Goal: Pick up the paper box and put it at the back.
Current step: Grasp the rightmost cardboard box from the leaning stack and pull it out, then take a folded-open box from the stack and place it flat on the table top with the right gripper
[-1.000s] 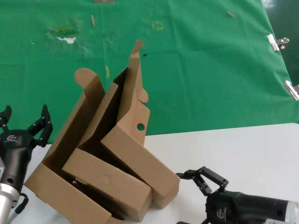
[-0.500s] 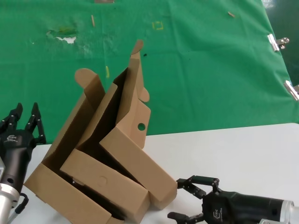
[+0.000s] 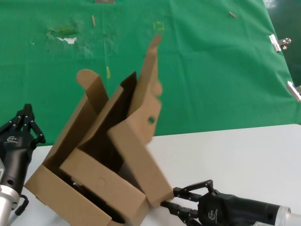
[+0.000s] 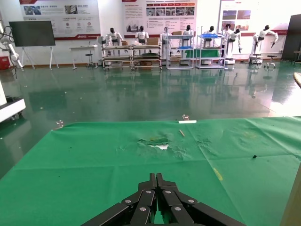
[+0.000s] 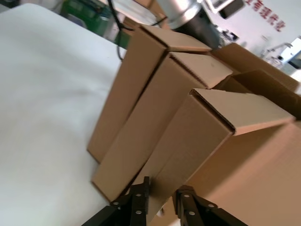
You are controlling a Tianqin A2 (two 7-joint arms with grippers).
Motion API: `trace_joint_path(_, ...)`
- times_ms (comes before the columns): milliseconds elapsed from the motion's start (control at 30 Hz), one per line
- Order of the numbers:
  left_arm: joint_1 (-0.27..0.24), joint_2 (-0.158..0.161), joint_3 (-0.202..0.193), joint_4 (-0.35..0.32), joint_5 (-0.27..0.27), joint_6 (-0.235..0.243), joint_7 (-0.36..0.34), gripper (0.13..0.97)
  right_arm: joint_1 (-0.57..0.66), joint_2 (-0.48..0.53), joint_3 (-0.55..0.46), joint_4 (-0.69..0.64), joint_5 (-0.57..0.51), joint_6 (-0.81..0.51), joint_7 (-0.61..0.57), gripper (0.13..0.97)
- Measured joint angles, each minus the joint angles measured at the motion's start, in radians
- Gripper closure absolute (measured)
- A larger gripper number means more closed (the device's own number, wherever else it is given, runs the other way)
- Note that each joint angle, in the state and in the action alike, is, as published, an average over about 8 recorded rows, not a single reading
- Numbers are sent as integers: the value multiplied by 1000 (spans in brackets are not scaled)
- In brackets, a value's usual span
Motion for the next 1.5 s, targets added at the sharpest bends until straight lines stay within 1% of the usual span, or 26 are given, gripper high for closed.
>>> trace_joint_path(167,0,0,0,0,0,0,0,944,-25,-2,8,41,-17,59,72,877)
trace_joint_path(267,0,0,0,0,0,0,0,957,-46,5,19,83,-54,114,148,877)
trace_joint_path(367,0,0,0,0,0,0,0,957,-72,4,51,140,-125,166,254,895)
trace_joint_path(467,0,0,0,0,0,0,0,957,-101,-23,125,209,-237,187,384,921)
trace_joint_path(567,0,0,0,0,0,0,0,957,-115,-77,224,274,-374,164,519,947)
trace_joint_path(633,0,0,0,0,0,0,0,957,-104,-122,290,308,-475,126,609,949)
trace_joint_path(733,0,0,0,0,0,0,0,957,-57,-189,364,339,-619,46,726,952)
trace_joint_path(867,0,0,0,0,0,0,0,957,30,-252,409,356,-812,-85,868,957)
trace_joint_path(933,0,0,0,0,0,0,0,957,71,-259,398,358,-908,-156,947,957)
trace_joint_path(1000,0,0,0,0,0,0,0,957,111,-248,363,356,-1005,-232,1035,957)
trace_joint_path(1133,0,0,0,0,0,0,0,957,187,-208,245,349,-1199,-394,1218,957)
trace_joint_path(1233,0,0,0,0,0,0,0,957,240,-199,155,339,-1330,-507,1318,957)
trace_joint_path(1333,0,0,0,0,0,0,0,957,297,-223,84,320,-1437,-597,1375,957)
trace_joint_path(1500,0,0,0,0,0,0,0,957,415,-295,-25,244,-1575,-689,1412,957)
